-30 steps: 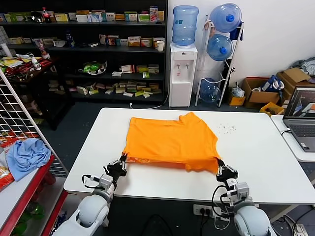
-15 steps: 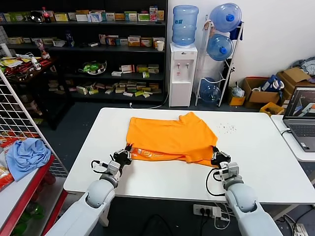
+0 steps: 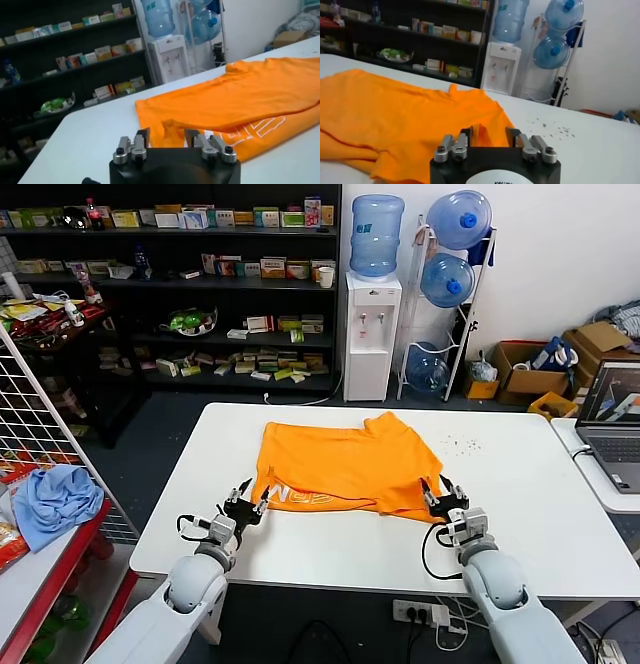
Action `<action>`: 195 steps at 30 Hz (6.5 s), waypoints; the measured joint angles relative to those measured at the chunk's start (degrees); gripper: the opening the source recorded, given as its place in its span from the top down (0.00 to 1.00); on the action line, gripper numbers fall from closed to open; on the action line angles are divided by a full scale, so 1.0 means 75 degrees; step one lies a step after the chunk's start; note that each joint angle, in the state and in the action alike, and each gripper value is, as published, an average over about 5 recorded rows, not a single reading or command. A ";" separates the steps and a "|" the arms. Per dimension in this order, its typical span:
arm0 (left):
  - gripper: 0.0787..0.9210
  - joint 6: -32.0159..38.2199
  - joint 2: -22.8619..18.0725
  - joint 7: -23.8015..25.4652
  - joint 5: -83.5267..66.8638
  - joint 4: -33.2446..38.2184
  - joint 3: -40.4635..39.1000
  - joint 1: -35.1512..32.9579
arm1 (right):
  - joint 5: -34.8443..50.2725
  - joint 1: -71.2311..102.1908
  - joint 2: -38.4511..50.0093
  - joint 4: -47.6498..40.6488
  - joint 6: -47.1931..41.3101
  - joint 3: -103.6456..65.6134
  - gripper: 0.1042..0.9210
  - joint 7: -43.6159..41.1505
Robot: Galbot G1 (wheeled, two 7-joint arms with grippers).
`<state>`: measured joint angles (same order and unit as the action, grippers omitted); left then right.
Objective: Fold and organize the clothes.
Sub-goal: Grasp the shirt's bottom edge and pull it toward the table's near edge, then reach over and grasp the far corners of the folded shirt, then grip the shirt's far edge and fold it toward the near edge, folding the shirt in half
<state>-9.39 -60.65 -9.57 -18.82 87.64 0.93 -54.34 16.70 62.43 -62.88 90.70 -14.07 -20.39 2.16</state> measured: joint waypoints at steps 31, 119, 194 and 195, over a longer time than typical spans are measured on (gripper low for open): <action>0.51 -0.0499 -0.0079 0.0092 -0.0944 -0.0319 -0.0042 0.0035 | -0.0064 0.0561 0.0070 -0.0203 -0.0642 -0.0271 0.60 -0.0313; 0.12 -0.1146 -0.1069 -0.0002 -0.2117 -0.2729 -0.1154 0.3178 | 0.1597 -0.3837 0.0070 -0.3902 -0.0824 0.0946 0.12 -0.0864; 0.89 0.0006 0.0560 -0.0573 -0.2063 0.0573 -0.0759 -0.0199 | 0.0714 0.0889 0.0743 0.1035 -0.1103 0.0041 0.86 0.1152; 0.85 0.0029 0.0550 -0.0569 -0.2039 0.0593 -0.0734 -0.0242 | 0.0707 0.0954 0.0733 0.1100 -0.1090 0.0032 0.82 0.1174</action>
<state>-9.18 -56.53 -13.85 -34.11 92.09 -4.58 -56.16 22.00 69.59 -57.38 98.95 -22.24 -20.15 10.97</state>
